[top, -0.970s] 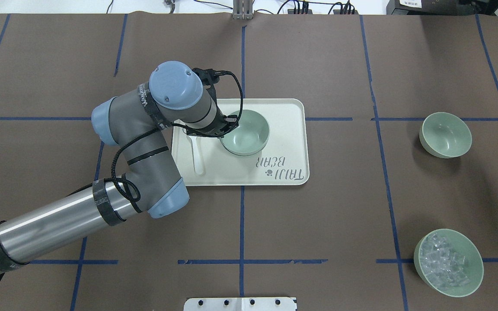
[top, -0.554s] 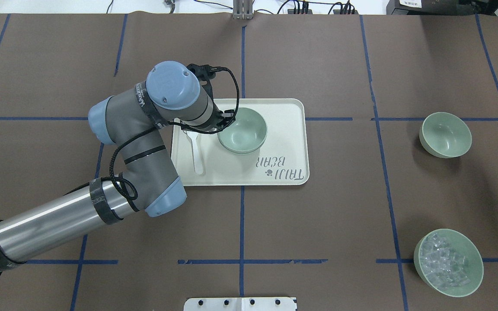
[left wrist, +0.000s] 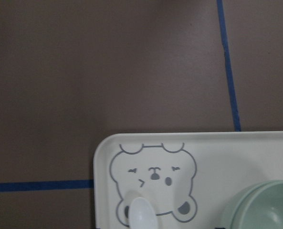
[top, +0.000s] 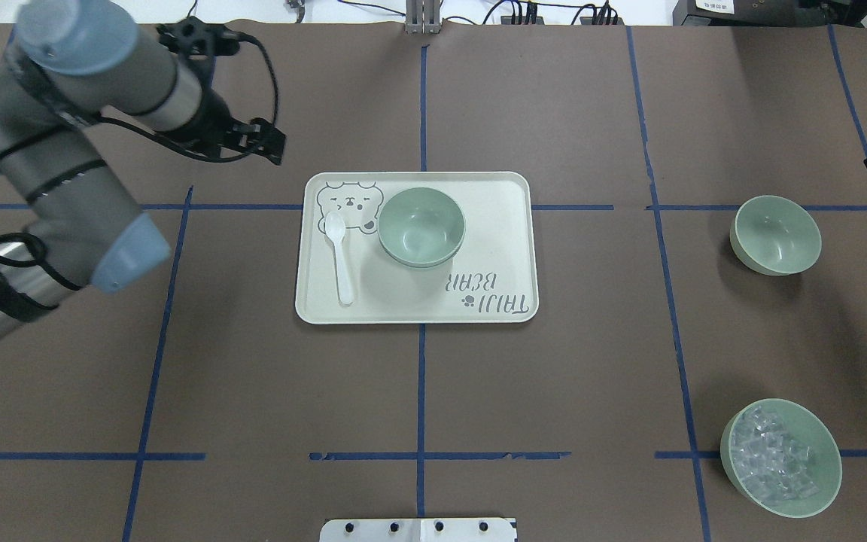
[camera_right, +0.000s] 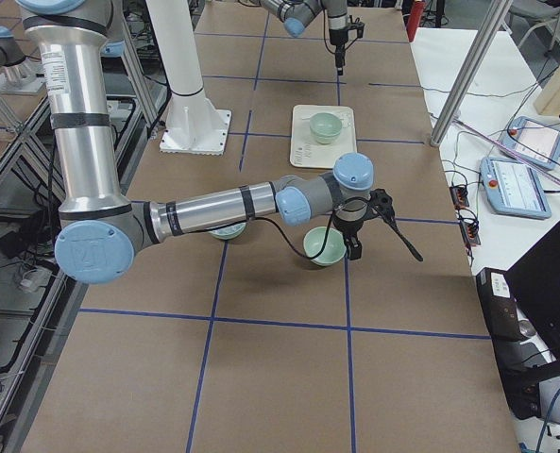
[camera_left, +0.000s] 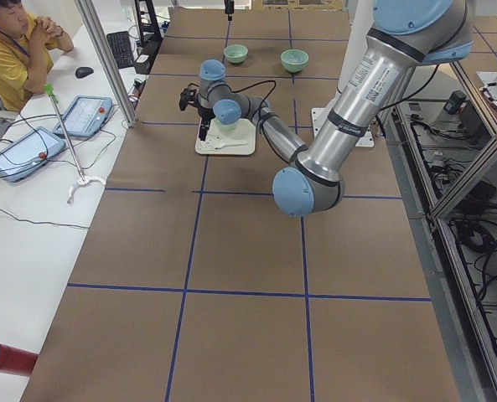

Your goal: Stack green bowls together

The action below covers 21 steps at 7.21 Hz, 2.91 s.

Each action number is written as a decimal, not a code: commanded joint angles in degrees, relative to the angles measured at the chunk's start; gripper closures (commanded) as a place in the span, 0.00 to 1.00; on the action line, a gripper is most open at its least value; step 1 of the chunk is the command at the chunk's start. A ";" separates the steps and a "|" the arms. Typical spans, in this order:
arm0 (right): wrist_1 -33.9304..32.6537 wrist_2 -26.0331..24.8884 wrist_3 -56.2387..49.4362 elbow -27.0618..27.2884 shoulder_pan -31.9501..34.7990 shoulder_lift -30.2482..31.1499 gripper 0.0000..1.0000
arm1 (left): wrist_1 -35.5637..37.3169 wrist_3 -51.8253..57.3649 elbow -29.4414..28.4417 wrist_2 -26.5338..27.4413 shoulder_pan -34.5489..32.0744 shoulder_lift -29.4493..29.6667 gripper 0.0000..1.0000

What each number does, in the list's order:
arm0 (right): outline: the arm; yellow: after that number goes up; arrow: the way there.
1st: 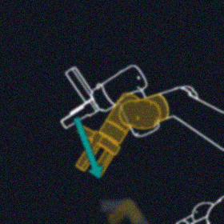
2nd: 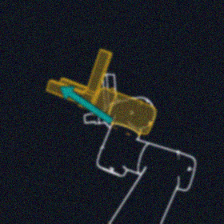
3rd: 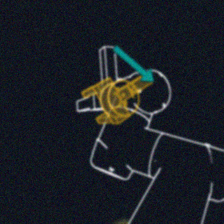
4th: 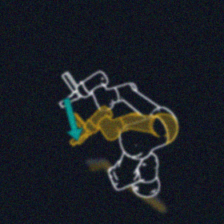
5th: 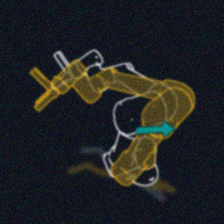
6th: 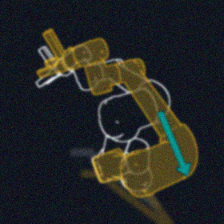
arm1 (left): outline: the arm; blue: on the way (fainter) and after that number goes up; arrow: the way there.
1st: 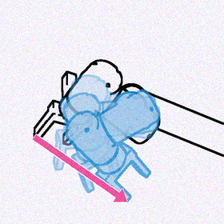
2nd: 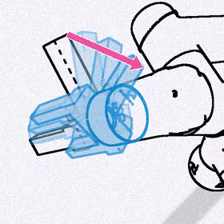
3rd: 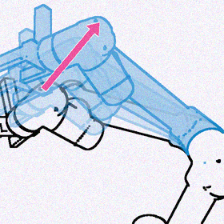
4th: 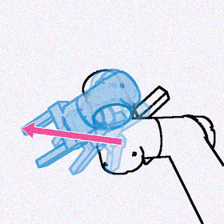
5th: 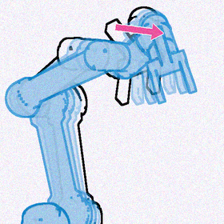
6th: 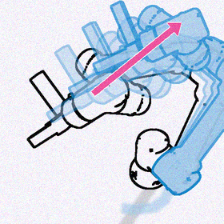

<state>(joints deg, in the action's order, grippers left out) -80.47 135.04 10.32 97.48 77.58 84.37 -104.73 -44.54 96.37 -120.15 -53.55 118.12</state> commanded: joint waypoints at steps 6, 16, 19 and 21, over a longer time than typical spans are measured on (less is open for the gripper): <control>0.14 -0.66 5.22 0.17 -4.26 0.09 0.00 | 17.98 48.93 -4.60 -12.66 -38.82 -24.16 0.00; 20.01 -7.70 15.43 -9.00 -14.47 1.15 1.00 | 18.16 48.32 -4.35 -13.27 -38.91 -25.13 0.00; 12.03 -4.79 32.24 -2.84 -17.78 -9.27 1.00 | 18.25 48.14 -5.05 -12.92 -38.91 -26.01 0.00; 9.04 -9.23 51.20 -3.08 -27.77 -22.43 1.00 | 18.25 48.14 -4.61 -13.18 -38.91 -26.63 0.00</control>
<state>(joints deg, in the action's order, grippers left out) -69.24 128.91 50.32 94.32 55.78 69.70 -86.49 3.61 91.43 -133.18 -92.45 91.76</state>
